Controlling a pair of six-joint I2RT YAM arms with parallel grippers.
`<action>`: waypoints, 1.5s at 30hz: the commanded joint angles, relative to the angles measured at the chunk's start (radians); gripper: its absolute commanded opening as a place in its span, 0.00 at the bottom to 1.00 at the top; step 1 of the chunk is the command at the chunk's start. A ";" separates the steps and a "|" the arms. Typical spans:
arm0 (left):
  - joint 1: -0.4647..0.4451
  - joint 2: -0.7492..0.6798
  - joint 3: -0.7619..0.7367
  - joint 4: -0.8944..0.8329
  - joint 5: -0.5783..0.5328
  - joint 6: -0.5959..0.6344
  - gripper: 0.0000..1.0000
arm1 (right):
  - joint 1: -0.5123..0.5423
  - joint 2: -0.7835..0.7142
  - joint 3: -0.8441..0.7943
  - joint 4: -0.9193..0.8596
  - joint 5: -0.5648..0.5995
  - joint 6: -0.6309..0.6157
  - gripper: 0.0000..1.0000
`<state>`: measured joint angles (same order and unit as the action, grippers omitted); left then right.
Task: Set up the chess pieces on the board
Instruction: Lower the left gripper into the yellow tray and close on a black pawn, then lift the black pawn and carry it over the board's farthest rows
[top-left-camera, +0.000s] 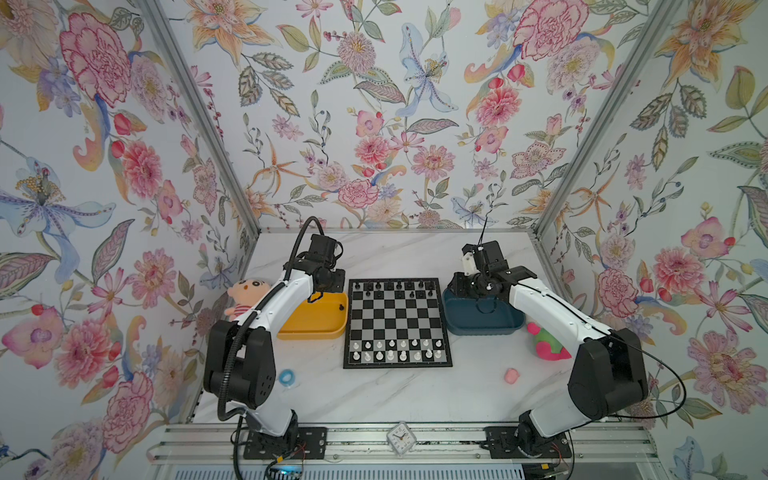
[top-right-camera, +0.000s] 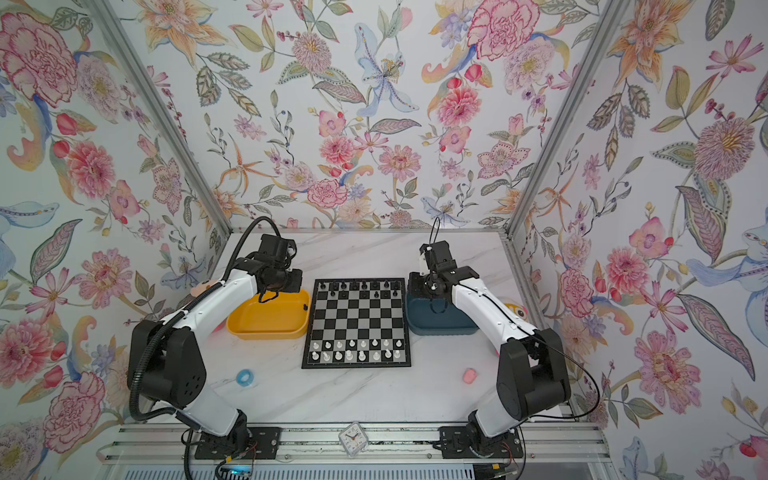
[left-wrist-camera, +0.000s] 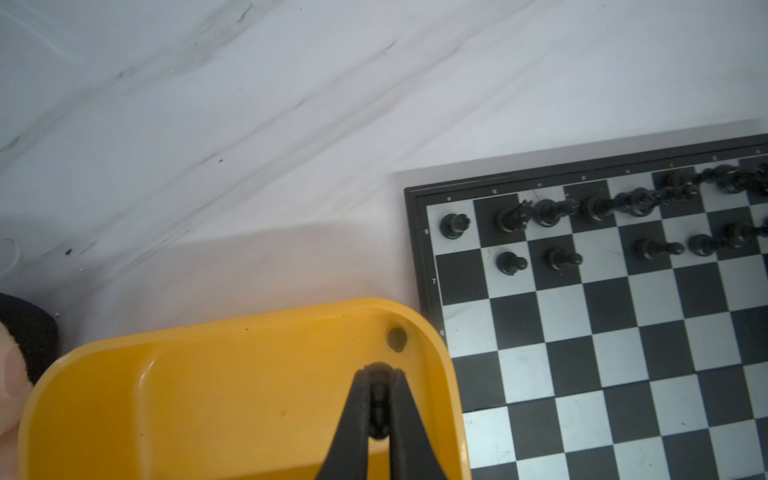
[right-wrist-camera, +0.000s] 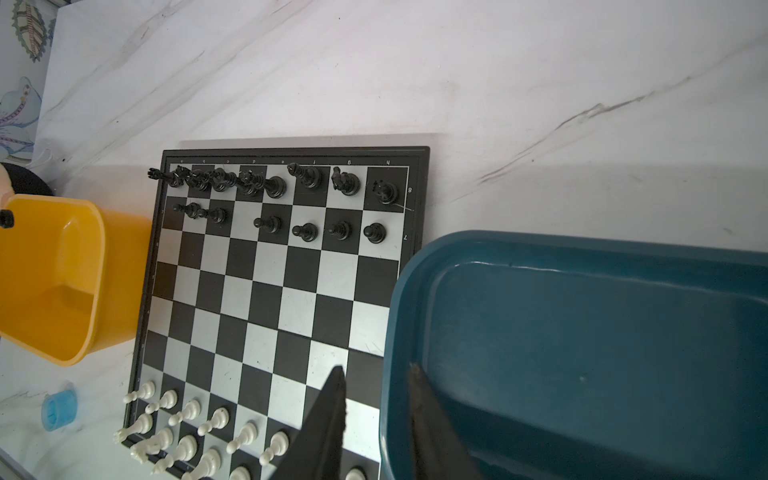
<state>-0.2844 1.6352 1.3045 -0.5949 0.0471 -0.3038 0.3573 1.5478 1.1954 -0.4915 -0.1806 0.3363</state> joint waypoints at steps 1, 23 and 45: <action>-0.043 -0.021 0.047 -0.050 -0.029 -0.013 0.00 | -0.011 -0.044 -0.026 0.029 -0.013 -0.008 0.28; -0.261 0.212 0.266 -0.037 0.033 -0.024 0.00 | -0.032 -0.076 -0.099 0.062 -0.046 -0.011 0.28; -0.314 0.371 0.311 -0.045 0.059 -0.028 0.00 | -0.054 -0.054 -0.105 0.073 -0.073 -0.018 0.28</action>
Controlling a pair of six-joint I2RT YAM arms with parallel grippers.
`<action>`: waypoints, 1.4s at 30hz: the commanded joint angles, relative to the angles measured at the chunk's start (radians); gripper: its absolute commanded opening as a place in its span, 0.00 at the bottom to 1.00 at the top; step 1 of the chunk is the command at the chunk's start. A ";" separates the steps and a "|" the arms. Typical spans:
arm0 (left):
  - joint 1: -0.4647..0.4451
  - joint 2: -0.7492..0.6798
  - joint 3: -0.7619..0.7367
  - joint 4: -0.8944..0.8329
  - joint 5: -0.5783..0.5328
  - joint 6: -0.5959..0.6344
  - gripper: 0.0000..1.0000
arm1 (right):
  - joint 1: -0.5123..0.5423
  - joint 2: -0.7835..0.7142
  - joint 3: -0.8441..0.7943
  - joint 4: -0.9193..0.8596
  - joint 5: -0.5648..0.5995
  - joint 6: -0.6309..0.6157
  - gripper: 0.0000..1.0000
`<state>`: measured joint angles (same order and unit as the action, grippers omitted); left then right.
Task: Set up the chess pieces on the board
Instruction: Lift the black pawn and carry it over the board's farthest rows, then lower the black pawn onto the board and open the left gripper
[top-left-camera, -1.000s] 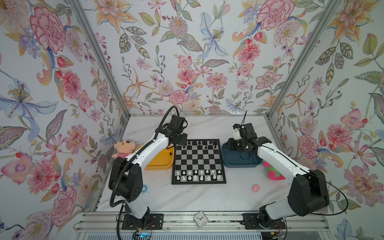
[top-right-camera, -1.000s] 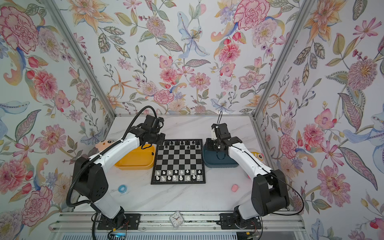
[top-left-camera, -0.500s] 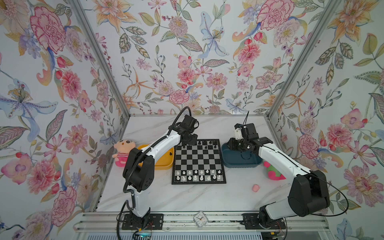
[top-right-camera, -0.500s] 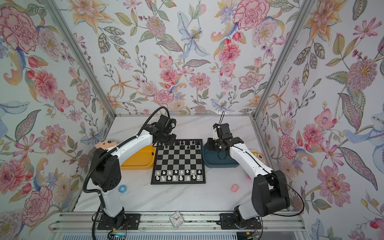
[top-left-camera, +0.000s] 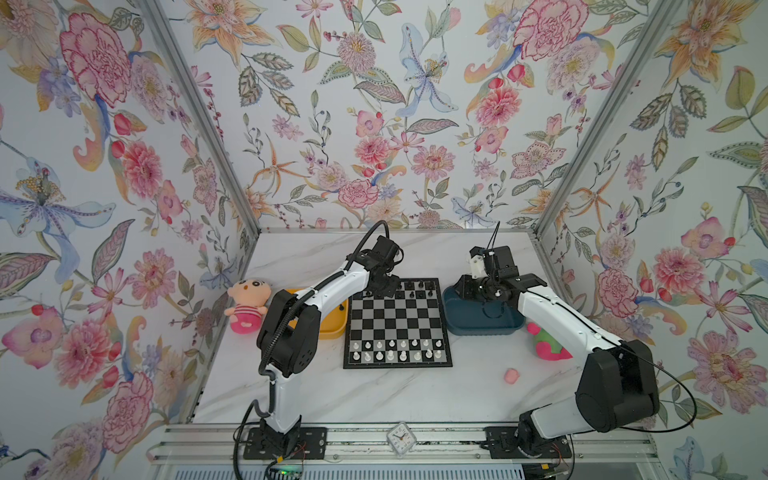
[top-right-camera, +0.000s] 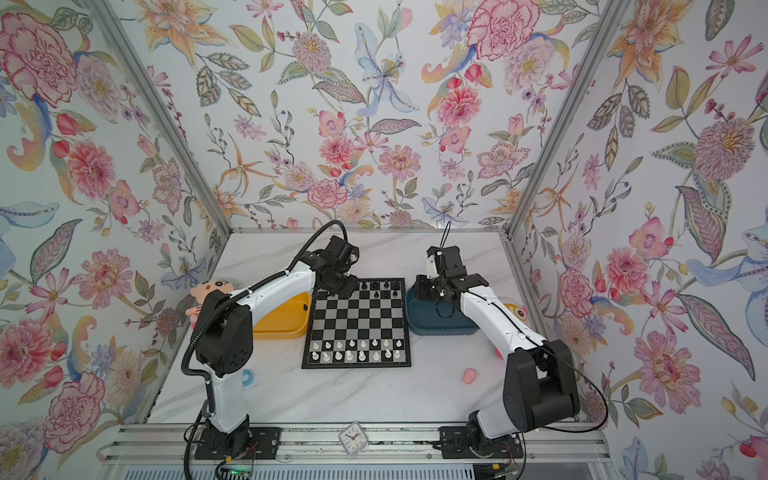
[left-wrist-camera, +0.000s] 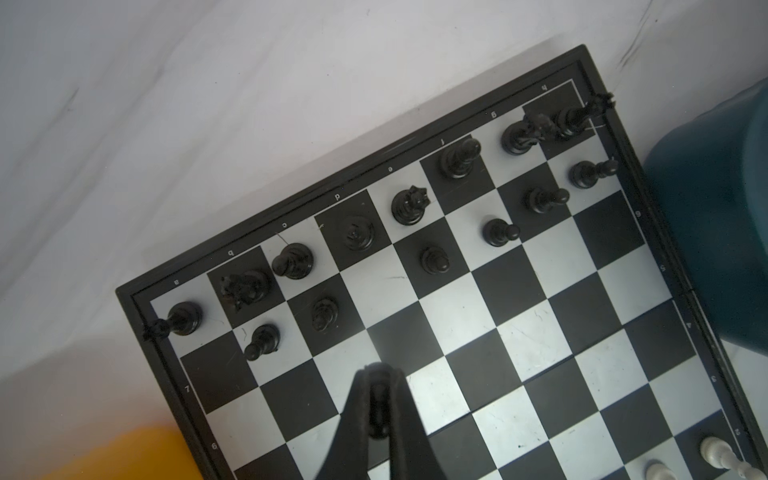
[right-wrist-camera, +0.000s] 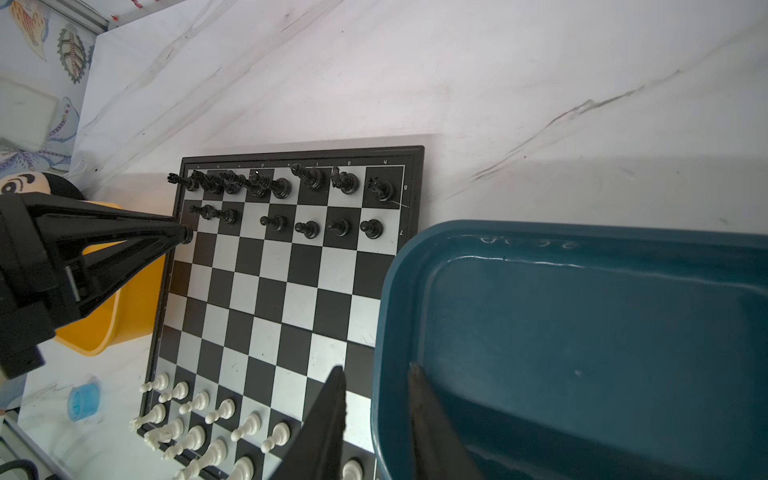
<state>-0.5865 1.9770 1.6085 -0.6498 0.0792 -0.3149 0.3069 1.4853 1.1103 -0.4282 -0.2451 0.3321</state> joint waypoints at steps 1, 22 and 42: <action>-0.012 0.033 0.007 0.014 0.028 -0.018 0.00 | -0.006 0.009 -0.020 0.010 -0.008 -0.014 0.28; -0.013 0.112 0.030 0.065 0.021 -0.023 0.00 | -0.016 0.005 -0.037 0.010 -0.008 -0.011 0.28; -0.010 0.161 0.063 0.067 -0.009 -0.017 0.00 | -0.018 0.010 -0.040 0.011 -0.010 -0.008 0.28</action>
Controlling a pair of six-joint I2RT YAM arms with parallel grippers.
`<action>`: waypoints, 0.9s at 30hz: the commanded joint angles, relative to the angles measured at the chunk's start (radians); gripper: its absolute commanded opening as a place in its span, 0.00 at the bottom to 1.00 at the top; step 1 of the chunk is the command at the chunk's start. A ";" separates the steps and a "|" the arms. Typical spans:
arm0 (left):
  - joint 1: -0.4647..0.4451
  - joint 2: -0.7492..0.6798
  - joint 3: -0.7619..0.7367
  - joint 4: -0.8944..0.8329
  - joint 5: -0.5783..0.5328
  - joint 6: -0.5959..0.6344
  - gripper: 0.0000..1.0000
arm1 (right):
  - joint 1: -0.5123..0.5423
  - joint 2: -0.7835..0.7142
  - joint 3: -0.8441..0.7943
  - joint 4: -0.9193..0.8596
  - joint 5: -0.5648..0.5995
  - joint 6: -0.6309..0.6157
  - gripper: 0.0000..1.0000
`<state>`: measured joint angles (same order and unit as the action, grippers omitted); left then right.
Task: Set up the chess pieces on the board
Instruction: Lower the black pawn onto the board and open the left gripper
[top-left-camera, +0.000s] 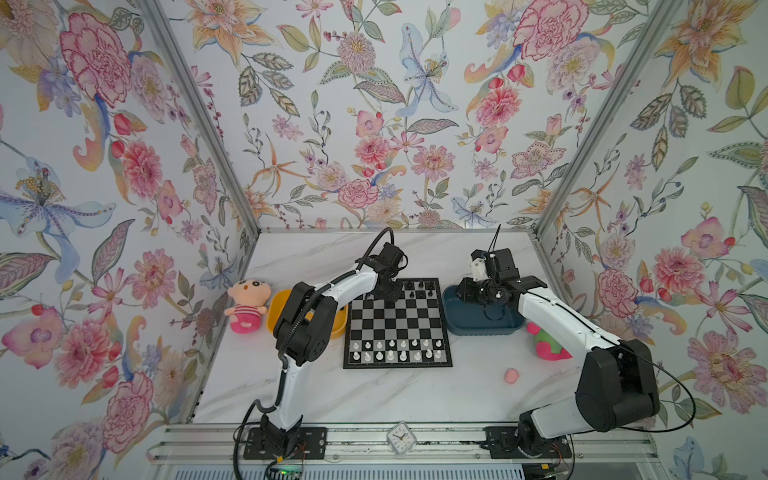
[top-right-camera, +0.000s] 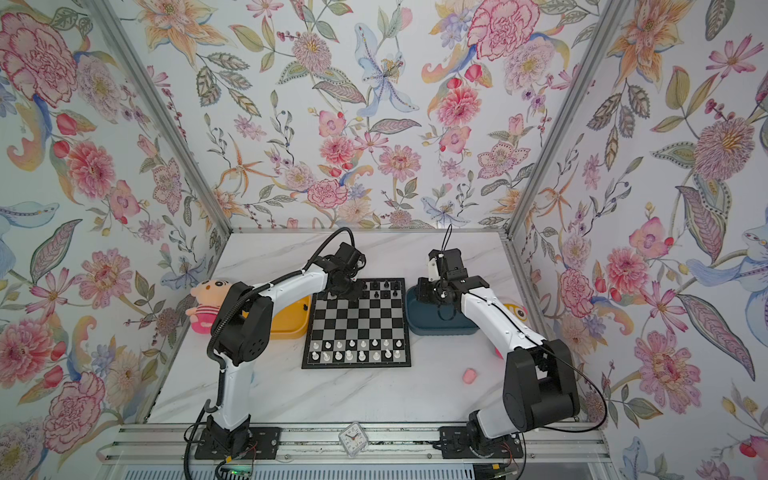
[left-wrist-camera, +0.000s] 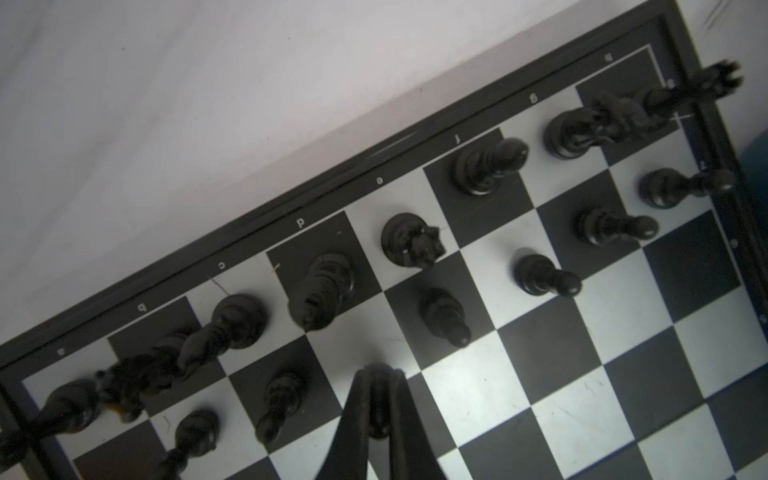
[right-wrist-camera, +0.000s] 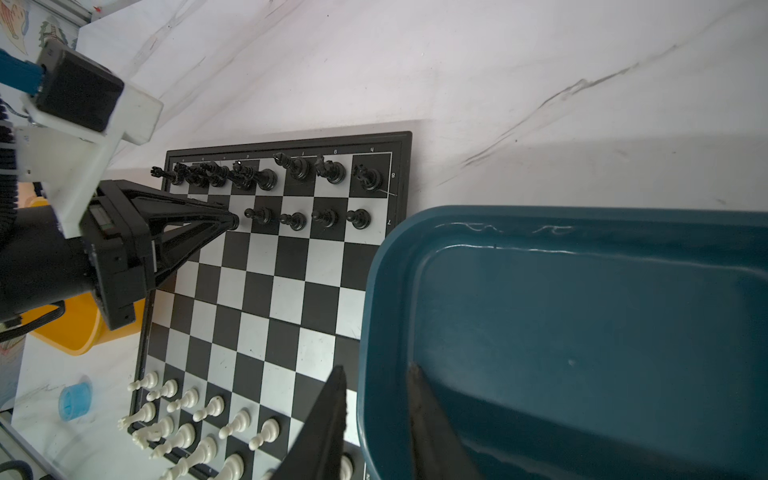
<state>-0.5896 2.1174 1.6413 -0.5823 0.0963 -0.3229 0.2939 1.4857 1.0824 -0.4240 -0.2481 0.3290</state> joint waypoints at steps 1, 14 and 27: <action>-0.006 0.022 0.030 0.002 -0.027 -0.009 0.00 | -0.006 0.010 -0.012 0.007 -0.006 -0.005 0.28; 0.002 0.045 0.039 0.012 -0.029 -0.011 0.00 | -0.007 0.013 -0.010 0.008 -0.007 -0.007 0.28; 0.005 0.055 0.039 0.006 -0.043 -0.013 0.07 | -0.007 0.012 -0.012 0.006 -0.009 -0.006 0.28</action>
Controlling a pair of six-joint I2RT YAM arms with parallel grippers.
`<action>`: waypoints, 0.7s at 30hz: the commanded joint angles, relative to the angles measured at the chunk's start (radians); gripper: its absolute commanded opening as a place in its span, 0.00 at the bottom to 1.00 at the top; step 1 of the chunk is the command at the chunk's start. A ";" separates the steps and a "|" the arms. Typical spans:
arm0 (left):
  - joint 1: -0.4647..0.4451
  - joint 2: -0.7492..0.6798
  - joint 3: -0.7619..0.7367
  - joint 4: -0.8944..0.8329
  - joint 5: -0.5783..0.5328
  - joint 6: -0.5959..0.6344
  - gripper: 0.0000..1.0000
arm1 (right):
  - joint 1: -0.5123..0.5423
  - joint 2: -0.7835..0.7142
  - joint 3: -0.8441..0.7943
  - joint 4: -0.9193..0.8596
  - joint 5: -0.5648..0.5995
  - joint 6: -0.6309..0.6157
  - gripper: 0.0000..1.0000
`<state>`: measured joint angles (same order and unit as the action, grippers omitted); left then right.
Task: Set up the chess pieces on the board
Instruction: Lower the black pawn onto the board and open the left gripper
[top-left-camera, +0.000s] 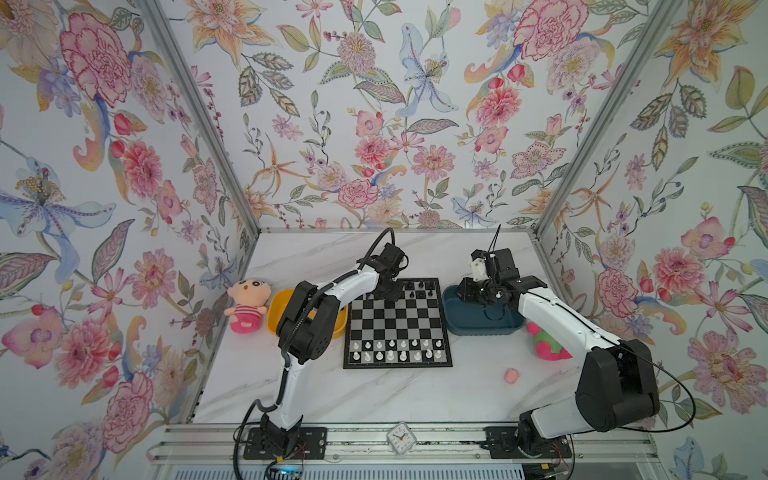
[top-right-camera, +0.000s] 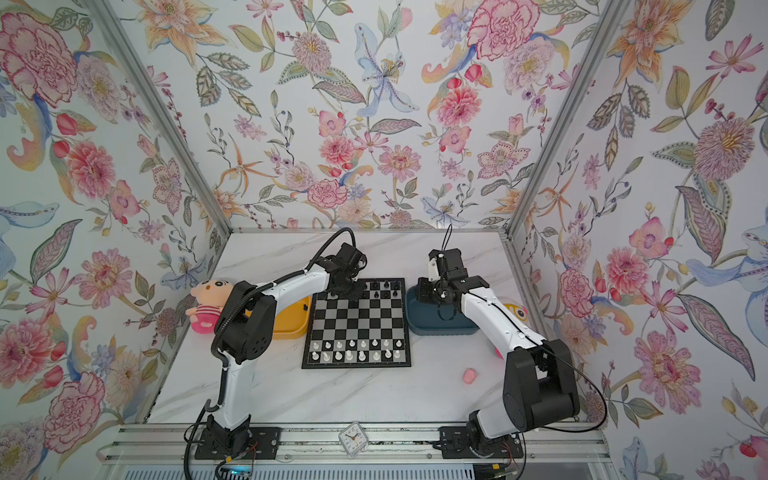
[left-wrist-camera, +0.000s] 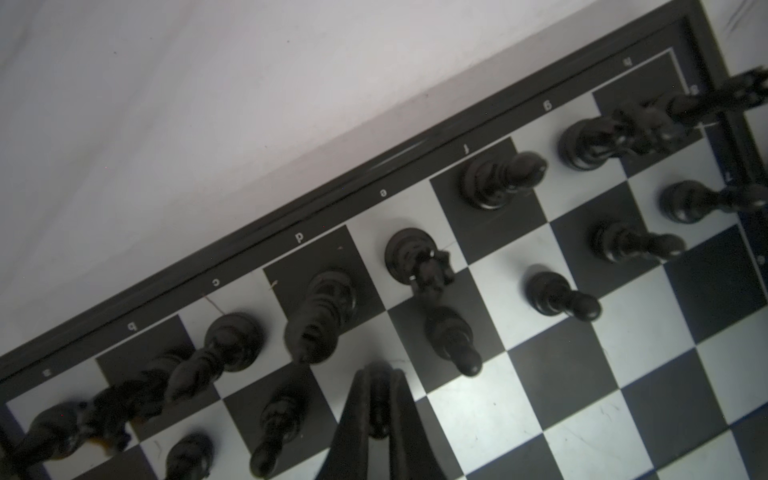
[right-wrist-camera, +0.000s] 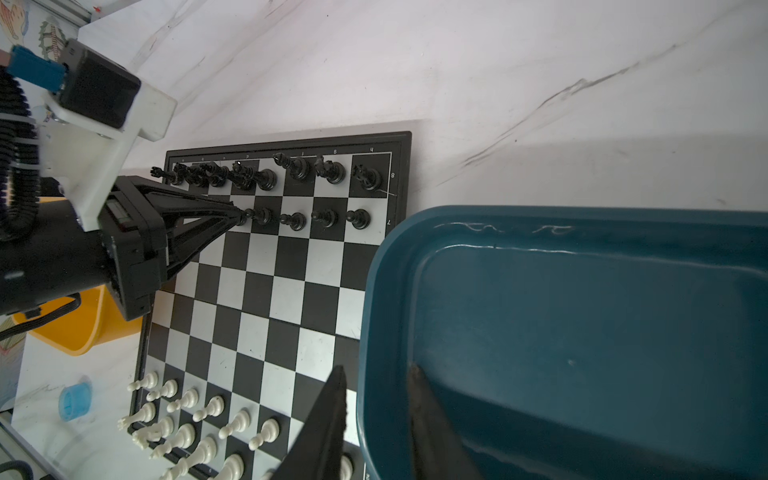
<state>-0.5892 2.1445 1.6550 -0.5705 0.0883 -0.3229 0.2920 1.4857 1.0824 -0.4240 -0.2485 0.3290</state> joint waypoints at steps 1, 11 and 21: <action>0.005 0.028 0.025 -0.006 -0.035 -0.013 0.08 | -0.007 0.012 -0.012 0.007 -0.008 -0.005 0.28; 0.005 0.018 0.020 -0.006 -0.039 -0.013 0.17 | -0.006 0.006 -0.016 0.007 -0.008 -0.004 0.28; 0.005 0.012 0.016 -0.005 -0.031 -0.011 0.20 | -0.006 0.000 -0.021 0.007 -0.006 -0.002 0.28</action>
<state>-0.5892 2.1452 1.6550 -0.5663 0.0708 -0.3229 0.2920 1.4857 1.0767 -0.4229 -0.2512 0.3290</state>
